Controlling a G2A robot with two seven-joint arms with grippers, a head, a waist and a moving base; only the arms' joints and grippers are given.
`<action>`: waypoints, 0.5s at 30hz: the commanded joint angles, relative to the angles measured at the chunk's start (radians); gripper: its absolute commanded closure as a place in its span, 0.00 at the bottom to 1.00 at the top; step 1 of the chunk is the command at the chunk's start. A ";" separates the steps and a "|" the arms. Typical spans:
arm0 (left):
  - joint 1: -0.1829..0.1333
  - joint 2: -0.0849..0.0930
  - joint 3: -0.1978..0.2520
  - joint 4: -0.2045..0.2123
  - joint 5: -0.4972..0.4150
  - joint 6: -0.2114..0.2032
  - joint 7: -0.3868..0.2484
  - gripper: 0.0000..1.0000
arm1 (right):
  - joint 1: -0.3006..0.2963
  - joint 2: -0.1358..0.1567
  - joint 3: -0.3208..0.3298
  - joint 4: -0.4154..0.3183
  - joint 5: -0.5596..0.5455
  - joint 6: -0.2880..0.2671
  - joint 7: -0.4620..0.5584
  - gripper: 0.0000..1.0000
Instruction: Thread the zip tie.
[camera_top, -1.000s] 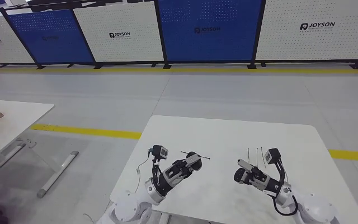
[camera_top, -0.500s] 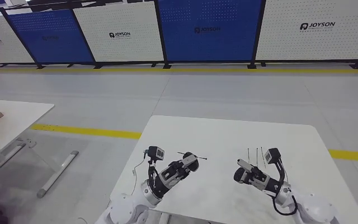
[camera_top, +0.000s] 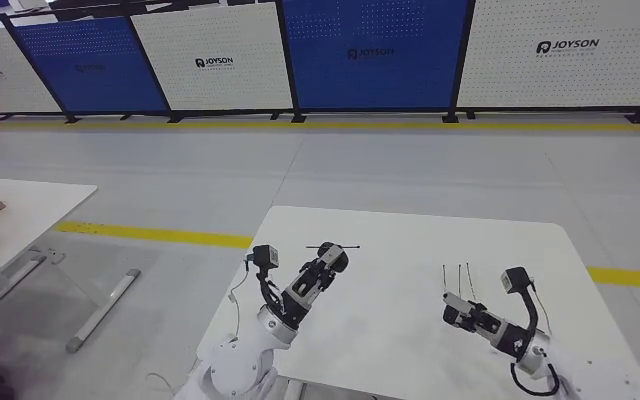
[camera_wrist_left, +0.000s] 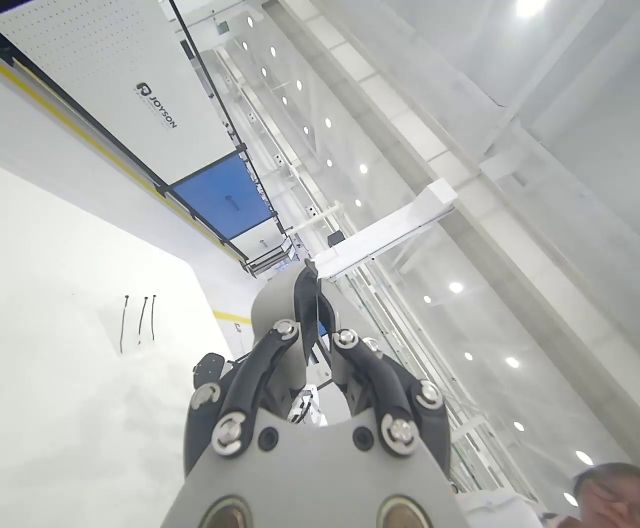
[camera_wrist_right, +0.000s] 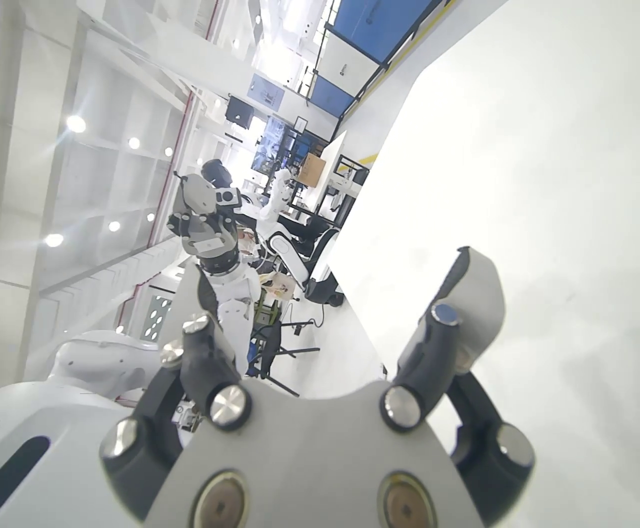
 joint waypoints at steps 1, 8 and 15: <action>0.000 0.000 0.000 0.000 0.000 0.000 0.000 1.00 | 0.001 0.000 -0.001 0.000 -0.005 0.001 -0.001 0.00; -0.026 -0.004 0.010 -0.018 0.001 0.006 0.025 1.00 | 0.001 0.000 -0.001 0.000 -0.005 0.001 -0.001 0.00; -0.056 -0.011 0.009 -0.144 -0.095 -0.012 0.027 1.00 | 0.001 0.000 -0.001 0.000 -0.005 0.001 -0.001 0.00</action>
